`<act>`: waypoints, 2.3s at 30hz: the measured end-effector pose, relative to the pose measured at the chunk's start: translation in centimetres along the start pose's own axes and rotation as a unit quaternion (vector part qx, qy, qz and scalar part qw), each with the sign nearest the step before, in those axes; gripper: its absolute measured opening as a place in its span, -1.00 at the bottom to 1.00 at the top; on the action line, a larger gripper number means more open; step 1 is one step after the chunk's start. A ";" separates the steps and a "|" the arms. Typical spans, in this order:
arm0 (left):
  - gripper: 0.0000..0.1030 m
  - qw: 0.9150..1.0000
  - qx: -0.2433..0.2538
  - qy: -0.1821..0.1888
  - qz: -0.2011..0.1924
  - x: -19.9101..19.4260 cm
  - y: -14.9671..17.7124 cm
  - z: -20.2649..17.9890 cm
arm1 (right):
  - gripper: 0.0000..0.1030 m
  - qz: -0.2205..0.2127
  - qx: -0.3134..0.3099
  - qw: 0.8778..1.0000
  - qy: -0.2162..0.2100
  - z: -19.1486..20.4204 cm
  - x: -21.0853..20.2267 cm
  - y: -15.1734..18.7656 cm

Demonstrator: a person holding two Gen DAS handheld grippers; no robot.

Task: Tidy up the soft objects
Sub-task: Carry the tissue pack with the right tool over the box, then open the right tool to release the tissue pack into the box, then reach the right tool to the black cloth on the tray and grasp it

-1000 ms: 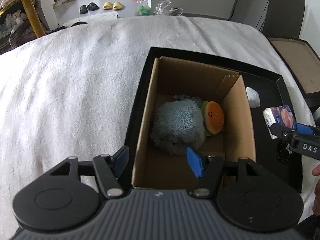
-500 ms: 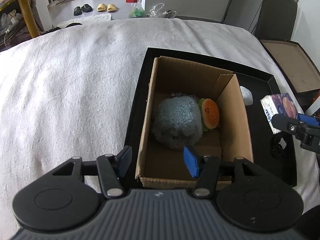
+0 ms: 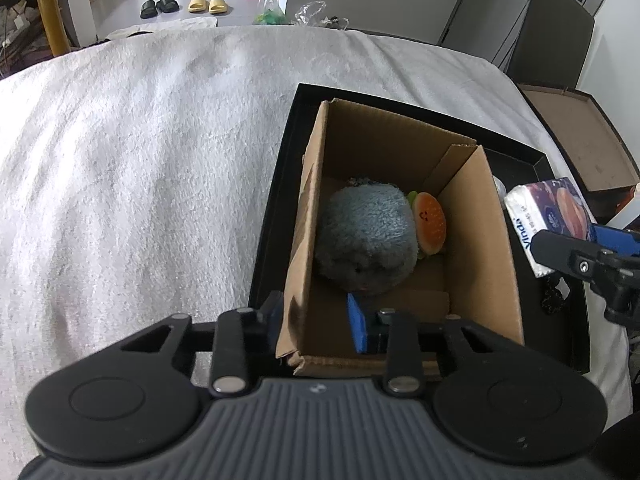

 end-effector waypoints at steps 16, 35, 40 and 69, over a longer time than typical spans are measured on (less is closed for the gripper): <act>-0.76 0.999 -0.027 0.040 0.010 1.1 0.3 2.4 | 0.37 0.049 0.057 0.996 -0.048 4.1 1.9 -0.1; -0.75 0.998 -0.027 0.054 0.023 0.6 0.5 3.1 | 0.57 0.044 0.114 0.992 -0.041 3.6 0.6 0.0; -0.74 0.998 -0.020 0.055 0.033 0.4 0.4 3.1 | 0.60 0.022 0.114 0.993 -0.025 2.1 -0.6 0.1; 0.02 0.999 -0.027 -0.017 0.035 0.4 -1.3 1.8 | 0.84 -0.008 0.179 0.983 0.045 -7.9 -1.4 6.0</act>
Point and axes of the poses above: each gripper's, at about its wrist camera, not at the fingertips, and x roughly the way its jaws point, z to its left, y to its underside, the point moved 4 cm from there along x, roughly the way its jaws point, and after that the axes turned 3 degrees about -x, right-handed, at the moved point
